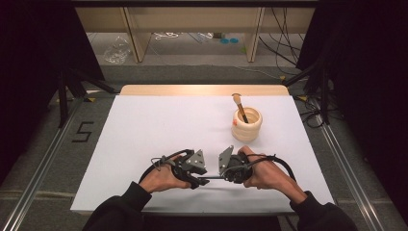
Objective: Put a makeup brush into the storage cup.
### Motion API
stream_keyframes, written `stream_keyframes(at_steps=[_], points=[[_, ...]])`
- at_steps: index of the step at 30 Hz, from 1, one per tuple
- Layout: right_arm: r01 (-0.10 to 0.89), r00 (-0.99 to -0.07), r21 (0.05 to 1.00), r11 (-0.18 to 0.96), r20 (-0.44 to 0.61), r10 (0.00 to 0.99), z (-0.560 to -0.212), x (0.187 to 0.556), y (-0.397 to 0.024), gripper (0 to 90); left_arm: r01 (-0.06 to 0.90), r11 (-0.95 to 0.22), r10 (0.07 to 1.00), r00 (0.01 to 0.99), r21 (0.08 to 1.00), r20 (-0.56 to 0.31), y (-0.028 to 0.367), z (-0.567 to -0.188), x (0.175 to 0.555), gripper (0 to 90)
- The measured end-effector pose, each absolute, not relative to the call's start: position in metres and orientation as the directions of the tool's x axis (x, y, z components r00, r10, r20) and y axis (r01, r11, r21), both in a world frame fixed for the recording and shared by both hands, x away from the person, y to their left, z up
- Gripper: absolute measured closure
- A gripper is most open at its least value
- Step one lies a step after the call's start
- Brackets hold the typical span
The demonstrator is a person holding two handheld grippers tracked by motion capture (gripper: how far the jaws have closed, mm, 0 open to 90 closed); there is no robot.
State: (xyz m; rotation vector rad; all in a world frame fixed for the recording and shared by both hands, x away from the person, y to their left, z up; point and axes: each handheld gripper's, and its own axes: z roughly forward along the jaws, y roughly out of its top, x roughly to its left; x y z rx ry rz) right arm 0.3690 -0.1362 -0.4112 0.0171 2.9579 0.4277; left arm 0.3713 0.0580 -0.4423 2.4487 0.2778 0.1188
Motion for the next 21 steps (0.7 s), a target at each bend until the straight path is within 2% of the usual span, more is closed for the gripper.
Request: stream_keyframes(at_steps=[1, 5, 8, 18, 21], points=[[-0.012, -0.988, 0.286, 0.958, -0.150, 0.032, -0.4104, 0.3683, -0.1355, 83.3, 0.193, -0.750, 0.243, 0.970, 0.633, -0.009, 0.0568, -0.4444, 0.3703, 62.4], [-0.026, -0.986, 0.285, 0.958, -0.163, 0.021, -0.4089, 0.3695, -0.1357, 83.3, 0.190, -0.758, 0.228, 0.973, 0.623, -0.019, 0.0540, -0.4484, 0.3705, 62.6], [-0.005, -0.987, 0.284, 0.959, -0.156, 0.041, -0.4091, 0.3685, -0.1364, 83.3, 0.187, -0.760, 0.227, 0.974, 0.622, -0.016, 0.0532, -0.4488, 0.3711, 64.4], [-0.037, -0.986, 0.287, 0.957, -0.169, 0.012, -0.4076, 0.3683, -0.1338, 83.3, 0.177, -0.766, 0.213, 0.977, 0.618, -0.017, 0.0524, -0.4501, 0.3739, 71.8], [-0.011, -0.989, 0.283, 0.959, -0.146, 0.032, -0.4084, 0.3667, -0.1323, 83.3, 0.168, -0.770, 0.209, 0.978, 0.615, -0.006, 0.0520, -0.4506, 0.3744, 74.7]])
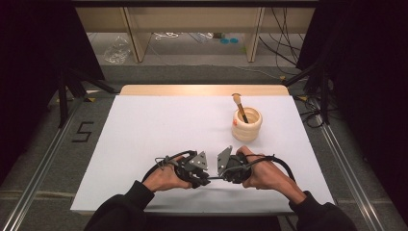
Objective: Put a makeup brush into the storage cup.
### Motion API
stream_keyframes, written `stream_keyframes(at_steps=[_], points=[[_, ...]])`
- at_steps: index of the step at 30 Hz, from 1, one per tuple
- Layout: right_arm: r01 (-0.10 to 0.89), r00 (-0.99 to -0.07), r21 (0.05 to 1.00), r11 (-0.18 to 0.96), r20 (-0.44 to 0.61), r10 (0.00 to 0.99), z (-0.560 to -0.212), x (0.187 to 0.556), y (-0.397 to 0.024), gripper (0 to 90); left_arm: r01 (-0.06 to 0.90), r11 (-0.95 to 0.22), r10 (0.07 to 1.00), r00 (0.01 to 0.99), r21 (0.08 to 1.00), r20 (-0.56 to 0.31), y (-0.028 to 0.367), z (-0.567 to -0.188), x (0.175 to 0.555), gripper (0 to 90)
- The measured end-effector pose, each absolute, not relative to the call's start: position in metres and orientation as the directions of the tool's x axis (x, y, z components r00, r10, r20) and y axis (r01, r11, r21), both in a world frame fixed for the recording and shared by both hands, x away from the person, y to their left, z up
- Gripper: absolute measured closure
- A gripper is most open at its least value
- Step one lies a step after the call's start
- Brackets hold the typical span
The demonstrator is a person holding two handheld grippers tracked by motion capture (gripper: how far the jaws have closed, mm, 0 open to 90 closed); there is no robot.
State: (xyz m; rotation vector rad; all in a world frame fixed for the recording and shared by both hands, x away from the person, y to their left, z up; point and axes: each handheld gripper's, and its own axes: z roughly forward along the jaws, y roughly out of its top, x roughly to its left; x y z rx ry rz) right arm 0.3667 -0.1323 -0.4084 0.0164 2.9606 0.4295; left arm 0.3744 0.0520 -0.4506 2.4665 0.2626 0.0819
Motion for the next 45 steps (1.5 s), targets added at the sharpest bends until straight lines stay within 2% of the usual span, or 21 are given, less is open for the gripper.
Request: stream_keyframes(at_steps=[5, 16, 21, 23, 26, 27, 28, 31, 33, 34, 36, 38, 39, 45], points=[[-0.020, -0.988, 0.282, 0.959, -0.152, 0.024, -0.408, 0.366, -0.131, 83.2, 0.156, -0.775, 0.194, 0.981, 0.612, -0.004, 0.052, -0.451, 0.375, 80.4], [-0.046, -0.990, 0.275, 0.960, -0.141, -0.007, -0.410, 0.366, -0.131, 82.9, 0.160, -0.783, 0.171, 0.984, 0.601, -0.038, 0.051, -0.452, 0.372, 83.6], [-0.090, -0.986, 0.273, 0.958, -0.158, -0.047, -0.410, 0.366, -0.131, 82.0, 0.149, -0.789, 0.160, 0.987, 0.596, -0.036, 0.050, -0.451, 0.371, 85.0], [-0.149, -0.975, 0.259, 0.954, -0.200, -0.098, -0.409, 0.370, -0.132, 81.4, 0.145, -0.786, 0.159, 0.987, 0.601, -0.029, 0.050, -0.451, 0.371, 85.1], [-0.141, -0.971, 0.278, 0.950, -0.227, -0.078, -0.404, 0.370, -0.132, 74.2, 0.168, -0.781, 0.188, 0.982, 0.601, -0.030, 0.051, -0.450, 0.372, 85.1], [-0.086, -0.973, 0.298, 0.951, -0.228, -0.017, -0.399, 0.368, -0.135, 69.3, 0.164, -0.783, 0.184, 0.983, 0.601, -0.029, 0.052, -0.449, 0.373, 85.1], [-0.086, -0.973, 0.298, 0.951, -0.228, -0.017, -0.399, 0.368, -0.135, 69.3, 0.166, -0.780, 0.187, 0.982, 0.603, -0.029, 0.053, -0.449, 0.374, 85.1], [-0.056, -0.961, 0.356, 0.933, -0.273, 0.047, -0.385, 0.368, -0.141, 61.4, 0.194, -0.763, 0.218, 0.975, 0.617, -0.037, 0.056, -0.446, 0.376, 85.1], [-0.074, -0.945, 0.400, 0.914, -0.321, 0.064, -0.377, 0.372, -0.145, 55.5, 0.196, -0.762, 0.228, 0.973, 0.617, -0.027, 0.059, -0.444, 0.378, 85.1], [0.000, -0.937, 0.458, 0.889, -0.311, 0.160, -0.371, 0.370, -0.151, 51.2, 0.200, -0.761, 0.236, 0.971, 0.618, -0.024, 0.060, -0.443, 0.379, 85.0], [0.012, -0.931, 0.467, 0.884, -0.317, 0.180, -0.369, 0.371, -0.154, 49.9, 0.211, -0.755, 0.248, 0.968, 0.620, -0.027, 0.062, -0.442, 0.380, 85.1], [0.061, -0.911, 0.503, 0.862, -0.325, 0.254, -0.363, 0.376, -0.168, 46.1, 0.220, -0.750, 0.260, 0.965, 0.623, -0.028, 0.064, -0.442, 0.380, 85.0], [0.061, -0.911, 0.503, 0.862, -0.325, 0.254, -0.363, 0.376, -0.168, 46.1, 0.228, -0.748, 0.269, 0.963, 0.623, -0.030, 0.065, -0.441, 0.381, 85.0], [0.182, -0.862, 0.601, 0.778, -0.284, 0.421, -0.363, 0.380, -0.192, 40.8, 0.238, -0.729, 0.293, 0.956, 0.642, -0.021, 0.072, -0.440, 0.385, 85.0]])
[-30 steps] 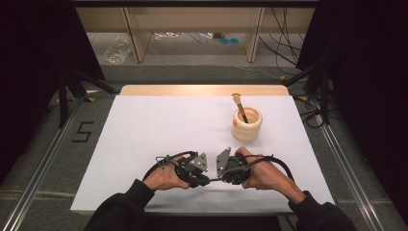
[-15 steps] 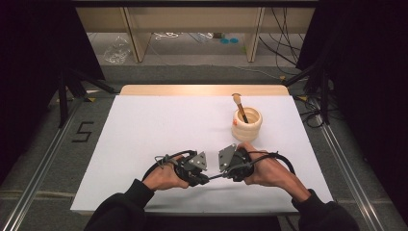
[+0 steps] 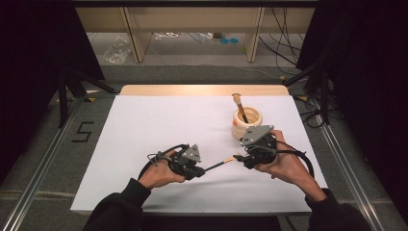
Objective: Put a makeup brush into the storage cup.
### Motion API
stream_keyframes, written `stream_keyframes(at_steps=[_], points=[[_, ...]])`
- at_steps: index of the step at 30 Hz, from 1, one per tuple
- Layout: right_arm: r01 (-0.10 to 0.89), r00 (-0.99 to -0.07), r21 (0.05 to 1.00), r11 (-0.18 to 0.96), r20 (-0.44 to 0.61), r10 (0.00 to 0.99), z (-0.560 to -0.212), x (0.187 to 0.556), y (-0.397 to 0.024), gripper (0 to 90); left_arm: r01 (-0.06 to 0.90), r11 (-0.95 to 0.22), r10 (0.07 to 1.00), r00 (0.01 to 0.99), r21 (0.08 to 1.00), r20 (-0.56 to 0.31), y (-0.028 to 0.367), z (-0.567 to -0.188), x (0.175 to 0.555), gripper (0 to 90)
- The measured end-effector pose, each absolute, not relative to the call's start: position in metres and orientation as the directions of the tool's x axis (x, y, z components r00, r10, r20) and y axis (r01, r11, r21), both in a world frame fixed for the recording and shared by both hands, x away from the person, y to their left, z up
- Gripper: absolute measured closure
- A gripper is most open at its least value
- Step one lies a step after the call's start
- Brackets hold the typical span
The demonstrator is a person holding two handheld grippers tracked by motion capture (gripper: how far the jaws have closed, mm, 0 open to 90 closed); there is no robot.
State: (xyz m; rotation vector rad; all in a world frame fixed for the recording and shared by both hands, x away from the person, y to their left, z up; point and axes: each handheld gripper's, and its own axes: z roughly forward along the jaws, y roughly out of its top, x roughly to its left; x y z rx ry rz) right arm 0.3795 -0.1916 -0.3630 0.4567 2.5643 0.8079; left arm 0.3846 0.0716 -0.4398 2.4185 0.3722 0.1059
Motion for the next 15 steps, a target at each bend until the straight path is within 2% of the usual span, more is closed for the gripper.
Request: stream_keyframes(at_steps=[3, 8, 10, 15], points=[[0.221, -0.841, 0.632, 0.743, -0.262, 0.473, -0.368, 0.379, -0.200, 36.7, 0.250, -0.717, 0.314, 0.949, 0.650, -0.019, 0.075, -0.439, 0.386, 85.0], [0.267, -0.819, 0.679, 0.684, -0.214, 0.532, -0.382, 0.378, -0.214, 35.9, 0.284, -0.677, 0.361, 0.932, 0.679, -0.030, 0.081, -0.435, 0.388, 85.0], [0.309, -0.808, 0.715, 0.628, -0.151, 0.569, -0.387, 0.378, -0.220, 35.2, 0.285, -0.659, 0.374, 0.927, 0.696, -0.025, 0.083, -0.433, 0.389, 85.0], [0.347, -0.786, 0.768, 0.538, -0.075, 0.614, -0.393, 0.381, -0.223, 35.3, 0.327, -0.598, 0.430, 0.901, 0.732, -0.051, 0.087, -0.430, 0.390, 85.0]])
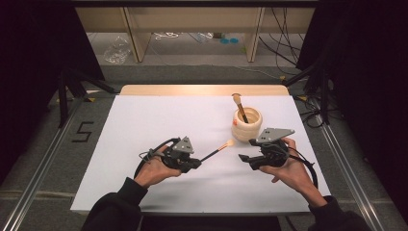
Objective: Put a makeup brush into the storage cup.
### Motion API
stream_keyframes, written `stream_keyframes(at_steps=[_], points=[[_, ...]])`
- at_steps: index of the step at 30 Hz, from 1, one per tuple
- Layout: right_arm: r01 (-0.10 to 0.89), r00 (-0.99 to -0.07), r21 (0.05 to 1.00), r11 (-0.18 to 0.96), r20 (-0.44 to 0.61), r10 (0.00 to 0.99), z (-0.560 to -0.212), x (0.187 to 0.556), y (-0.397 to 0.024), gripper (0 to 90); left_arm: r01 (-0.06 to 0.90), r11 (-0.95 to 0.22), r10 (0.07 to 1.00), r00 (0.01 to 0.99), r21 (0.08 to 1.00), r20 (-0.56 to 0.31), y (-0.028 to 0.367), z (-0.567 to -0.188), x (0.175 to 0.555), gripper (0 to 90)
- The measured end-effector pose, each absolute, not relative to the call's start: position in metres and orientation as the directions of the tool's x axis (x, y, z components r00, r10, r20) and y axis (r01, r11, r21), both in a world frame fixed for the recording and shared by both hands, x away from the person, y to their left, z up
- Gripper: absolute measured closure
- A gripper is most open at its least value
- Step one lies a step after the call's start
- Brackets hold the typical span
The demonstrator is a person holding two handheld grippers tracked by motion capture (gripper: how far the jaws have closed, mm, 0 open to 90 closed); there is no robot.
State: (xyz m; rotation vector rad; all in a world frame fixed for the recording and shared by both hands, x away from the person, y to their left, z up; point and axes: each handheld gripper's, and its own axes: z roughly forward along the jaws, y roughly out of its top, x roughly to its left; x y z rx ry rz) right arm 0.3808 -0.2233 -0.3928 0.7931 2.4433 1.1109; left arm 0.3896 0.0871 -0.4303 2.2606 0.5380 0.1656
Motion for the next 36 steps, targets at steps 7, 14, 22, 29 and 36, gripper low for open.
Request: stream_keyframes(at_steps=[7, 14, 22, 29, 36], points=[[0.373, -0.777, 0.827, 0.421, 0.031, 0.629, -0.401, 0.383, -0.219, 36.0, 0.348, -0.526, 0.473, 0.878, 0.776, -0.073, 0.090, -0.426, 0.391, 85.0], [0.390, -0.782, 0.850, 0.355, 0.102, 0.614, -0.403, 0.383, -0.213, 37.0, 0.369, -0.471, 0.476, 0.871, 0.801, -0.121, 0.085, -0.425, 0.388, 85.0], [0.398, -0.794, 0.867, 0.300, 0.162, 0.586, -0.405, 0.385, -0.205, 38.4, 0.349, -0.459, 0.440, 0.888, 0.817, -0.132, 0.077, -0.423, 0.384, 85.0], [0.423, -0.802, 0.867, 0.265, 0.221, 0.556, -0.407, 0.385, -0.198, 43.1, 0.332, -0.471, 0.425, 0.897, 0.817, -0.120, 0.072, -0.422, 0.381, 85.0], [0.430, -0.805, 0.873, 0.231, 0.255, 0.536, -0.410, 0.387, -0.195, 49.5, 0.327, -0.478, 0.418, 0.901, 0.815, -0.117, 0.070, -0.423, 0.380, 85.0]])
